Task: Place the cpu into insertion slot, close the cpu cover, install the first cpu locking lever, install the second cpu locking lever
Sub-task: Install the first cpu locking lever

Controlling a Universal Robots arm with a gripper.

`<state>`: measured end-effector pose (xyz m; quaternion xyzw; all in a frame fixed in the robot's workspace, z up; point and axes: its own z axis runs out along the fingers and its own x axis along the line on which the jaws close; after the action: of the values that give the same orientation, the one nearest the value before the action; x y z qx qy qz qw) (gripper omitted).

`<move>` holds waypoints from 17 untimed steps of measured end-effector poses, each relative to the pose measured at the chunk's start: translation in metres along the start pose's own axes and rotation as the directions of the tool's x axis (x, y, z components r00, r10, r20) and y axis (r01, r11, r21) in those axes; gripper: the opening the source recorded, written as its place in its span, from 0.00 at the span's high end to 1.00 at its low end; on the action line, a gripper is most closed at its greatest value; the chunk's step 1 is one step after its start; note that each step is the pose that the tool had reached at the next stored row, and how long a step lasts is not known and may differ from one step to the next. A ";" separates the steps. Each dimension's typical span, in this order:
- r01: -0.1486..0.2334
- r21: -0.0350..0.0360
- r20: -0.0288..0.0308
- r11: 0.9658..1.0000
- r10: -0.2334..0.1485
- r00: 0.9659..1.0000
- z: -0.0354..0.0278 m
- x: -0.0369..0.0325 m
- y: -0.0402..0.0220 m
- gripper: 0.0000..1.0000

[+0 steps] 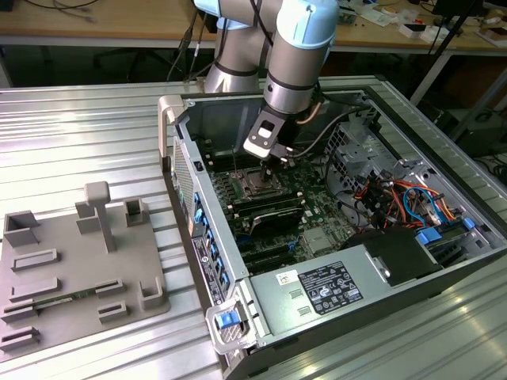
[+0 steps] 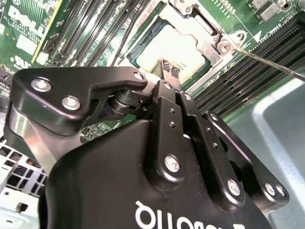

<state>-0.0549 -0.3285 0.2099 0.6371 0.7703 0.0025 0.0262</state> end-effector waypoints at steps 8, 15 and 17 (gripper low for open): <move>0.073 -0.003 -0.003 0.997 -0.073 0.997 -0.0065 -0.0002 0.0002 0.89; 0.086 -0.003 -0.003 0.996 -0.086 0.996 -0.0135 -0.0005 0.0005 0.89; 0.091 -0.004 -0.003 0.996 -0.091 0.996 -0.0155 -0.0006 0.0006 0.89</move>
<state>-0.0549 -0.3285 0.2255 0.6012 0.7987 0.0036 0.0260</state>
